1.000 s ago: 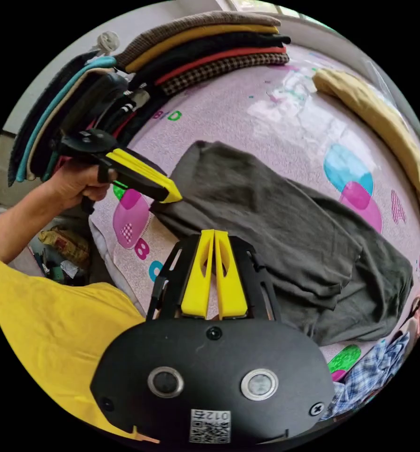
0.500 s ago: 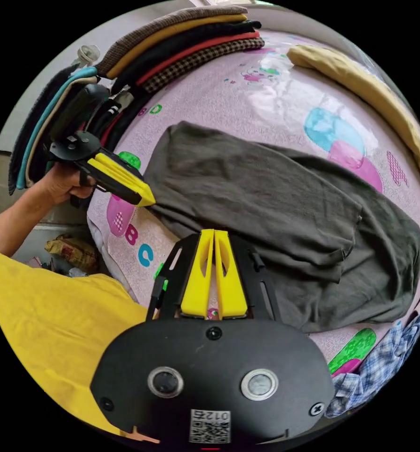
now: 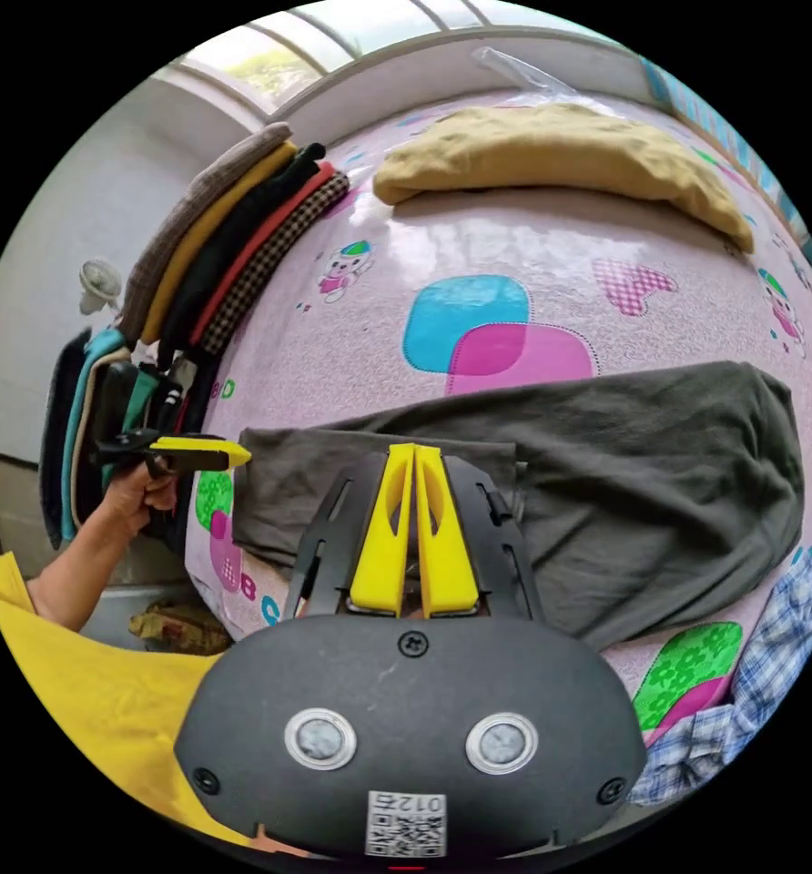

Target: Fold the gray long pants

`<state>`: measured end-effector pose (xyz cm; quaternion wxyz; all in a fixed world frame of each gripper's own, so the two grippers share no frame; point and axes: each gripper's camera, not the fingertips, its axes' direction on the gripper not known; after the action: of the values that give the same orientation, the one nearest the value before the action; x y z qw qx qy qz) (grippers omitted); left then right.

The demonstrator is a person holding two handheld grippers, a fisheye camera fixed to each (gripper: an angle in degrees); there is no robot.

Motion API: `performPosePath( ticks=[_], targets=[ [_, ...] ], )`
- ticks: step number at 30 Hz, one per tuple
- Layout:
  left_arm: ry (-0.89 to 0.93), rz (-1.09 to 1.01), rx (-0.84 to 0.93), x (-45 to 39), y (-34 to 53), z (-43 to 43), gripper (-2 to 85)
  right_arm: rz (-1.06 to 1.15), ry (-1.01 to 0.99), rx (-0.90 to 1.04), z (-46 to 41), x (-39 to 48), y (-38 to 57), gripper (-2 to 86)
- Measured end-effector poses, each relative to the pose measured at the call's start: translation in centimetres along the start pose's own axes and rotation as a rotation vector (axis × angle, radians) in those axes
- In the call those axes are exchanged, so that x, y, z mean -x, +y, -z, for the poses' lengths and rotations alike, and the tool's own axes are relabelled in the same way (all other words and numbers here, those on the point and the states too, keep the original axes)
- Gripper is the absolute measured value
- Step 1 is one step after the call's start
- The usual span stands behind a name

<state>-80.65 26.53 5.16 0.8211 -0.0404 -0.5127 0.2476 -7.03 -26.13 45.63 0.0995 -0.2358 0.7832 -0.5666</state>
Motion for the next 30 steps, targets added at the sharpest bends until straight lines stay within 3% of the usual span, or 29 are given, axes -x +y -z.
performPosePath(
  ticks=[3,7,11,17,20,23,26,30],
  targets=[
    [-0.003,0.043,0.017,1.3,-0.2,-1.9,0.4,-0.077,0.101,0.052,-0.7,-3.4,-0.8,0.4],
    [0.016,0.087,-0.031,0.9,0.5,-0.9,0.4,-0.149,0.023,0.010,2.4,-5.6,-0.6,0.5],
    [0.005,-0.029,-0.056,-3.6,0.8,0.0,0.4,-0.054,-0.029,-0.024,6.3,-4.7,1.6,0.6],
    [-0.058,-0.115,0.141,-8.0,0.8,-5.9,0.4,0.094,0.017,0.015,7.1,-1.9,4.0,0.6],
    [-0.029,-0.065,0.126,-7.4,1.0,-7.4,0.4,0.168,0.132,0.112,5.4,-0.6,4.3,0.5],
    [0.025,-0.035,0.111,-6.8,0.8,-8.0,0.4,0.082,0.307,0.164,4.8,-2.7,5.6,0.4],
    [0.028,-0.045,0.118,-7.2,0.3,-8.4,0.4,-0.063,0.132,0.104,6.9,-5.9,6.7,0.5],
    [-0.035,-0.081,0.079,-10.1,-0.1,-6.5,0.5,-0.059,0.122,-0.015,10.1,-4.6,6.9,0.5]
  ],
)
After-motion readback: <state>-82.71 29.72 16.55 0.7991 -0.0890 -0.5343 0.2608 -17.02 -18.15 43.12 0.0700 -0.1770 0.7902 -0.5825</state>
